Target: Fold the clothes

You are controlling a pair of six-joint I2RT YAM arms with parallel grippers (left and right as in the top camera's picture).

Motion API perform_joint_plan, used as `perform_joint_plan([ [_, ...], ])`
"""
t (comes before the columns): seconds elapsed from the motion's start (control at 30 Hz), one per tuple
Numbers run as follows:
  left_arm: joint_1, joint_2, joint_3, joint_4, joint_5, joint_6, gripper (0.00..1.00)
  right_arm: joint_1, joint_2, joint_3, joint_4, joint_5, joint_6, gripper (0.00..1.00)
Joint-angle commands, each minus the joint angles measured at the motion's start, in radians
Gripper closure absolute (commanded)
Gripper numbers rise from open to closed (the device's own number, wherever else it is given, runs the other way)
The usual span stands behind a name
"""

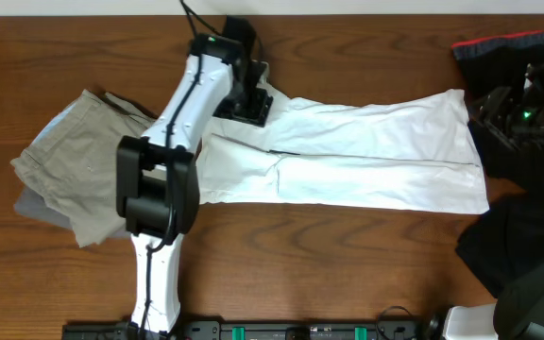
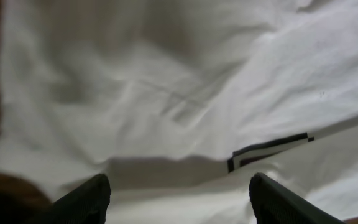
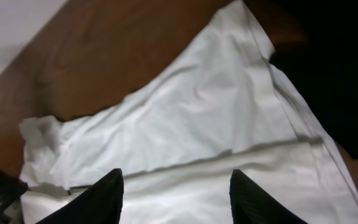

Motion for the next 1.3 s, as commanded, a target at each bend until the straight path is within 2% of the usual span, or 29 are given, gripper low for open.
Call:
perform_joint_plan([
  [0.0,0.004,0.047,0.013,0.005,0.013,0.021,0.26,0.013,-0.005,0.006,-0.020,0.031,-0.016,0.47],
  [0.27,0.004,0.087,0.013,0.030,-0.001,0.024,0.31,0.024,-0.005,0.006,-0.067,0.031,0.034,0.49],
  [0.4,0.010,0.086,0.017,0.036,-0.130,0.024,0.32,0.043,-0.005,0.006,-0.079,0.031,0.034,0.49],
  [0.57,0.014,0.086,0.017,0.064,-0.268,0.025,0.40,0.063,-0.005,0.006,-0.077,0.038,0.057,0.49],
  [0.83,0.009,0.088,0.013,0.172,-0.278,0.074,0.44,0.082,-0.005,0.006,-0.074,0.046,0.055,0.48],
  [0.97,0.003,0.095,0.006,0.170,-0.277,0.084,0.46,0.082,-0.005,0.006,-0.061,0.046,0.056,0.48],
  [1.27,-0.024,0.111,-0.005,0.170,-0.277,0.187,0.48,0.082,-0.005,0.006,-0.027,0.046,0.055,0.46],
])
